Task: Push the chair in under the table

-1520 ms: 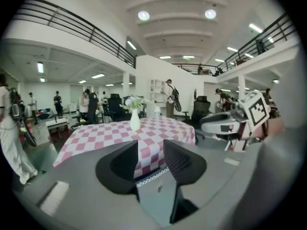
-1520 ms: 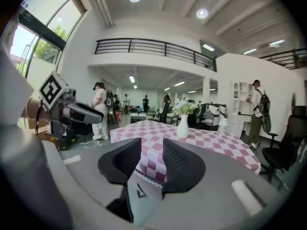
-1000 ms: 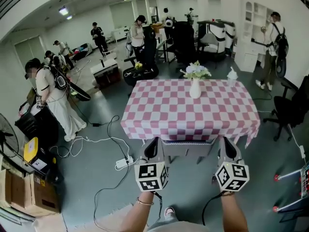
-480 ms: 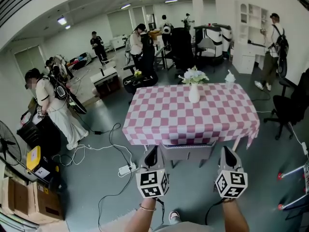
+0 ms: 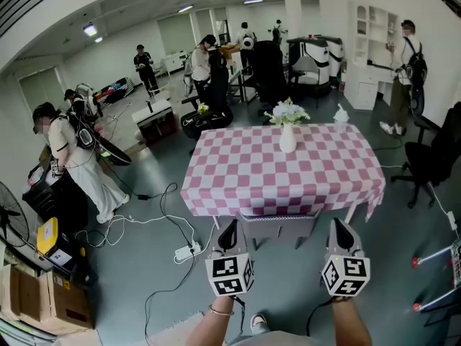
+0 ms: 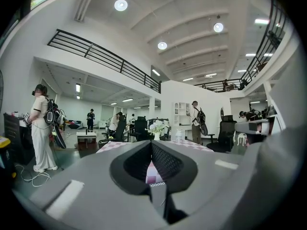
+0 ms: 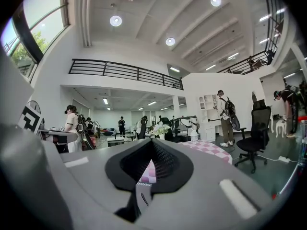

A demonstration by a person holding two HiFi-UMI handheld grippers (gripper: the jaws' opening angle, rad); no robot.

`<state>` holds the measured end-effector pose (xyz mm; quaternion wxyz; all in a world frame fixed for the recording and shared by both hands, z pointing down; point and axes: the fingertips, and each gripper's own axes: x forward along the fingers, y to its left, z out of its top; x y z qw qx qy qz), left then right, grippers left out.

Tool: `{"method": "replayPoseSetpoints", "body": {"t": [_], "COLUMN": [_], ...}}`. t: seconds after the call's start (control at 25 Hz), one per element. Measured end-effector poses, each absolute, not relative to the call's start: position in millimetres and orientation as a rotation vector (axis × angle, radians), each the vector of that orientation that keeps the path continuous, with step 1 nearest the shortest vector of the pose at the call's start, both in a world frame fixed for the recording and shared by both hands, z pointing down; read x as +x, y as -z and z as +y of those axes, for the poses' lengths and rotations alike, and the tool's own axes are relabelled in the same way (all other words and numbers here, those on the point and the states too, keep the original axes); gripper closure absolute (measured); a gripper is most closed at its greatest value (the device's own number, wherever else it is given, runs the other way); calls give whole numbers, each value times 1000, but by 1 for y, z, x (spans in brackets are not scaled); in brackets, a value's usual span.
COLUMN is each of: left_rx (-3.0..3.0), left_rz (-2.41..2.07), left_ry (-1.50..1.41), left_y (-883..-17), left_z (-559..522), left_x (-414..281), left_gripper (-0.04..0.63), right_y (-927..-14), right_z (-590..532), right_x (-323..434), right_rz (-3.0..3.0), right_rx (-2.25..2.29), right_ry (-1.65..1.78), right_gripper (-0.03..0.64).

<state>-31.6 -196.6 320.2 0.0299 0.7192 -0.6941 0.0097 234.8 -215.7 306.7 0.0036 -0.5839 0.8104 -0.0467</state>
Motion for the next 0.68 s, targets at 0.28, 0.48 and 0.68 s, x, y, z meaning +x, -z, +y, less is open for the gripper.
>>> {"method": "replayPoseSetpoints", "body": {"t": [0.28,0.48,0.68], "left_rx": [2218,2220,2228], "left_rz": [-2126,-2115,-2107], "left_ry": [-43,-45,-43], "left_y": [-325,-328,-330], "left_z": [-195,-197,-197], "left_x": [-33,-32,-32], "left_gripper": [595,595,595], "right_y": [-313,-316,-321], "right_z": [-212,-210,-209], "right_x": [236,237,231], "right_rz": [2543,2543,2554], "right_rx": [-1853,-1853,-1849], "right_ry": [151,169,176], "right_gripper": [609,609,609]}}
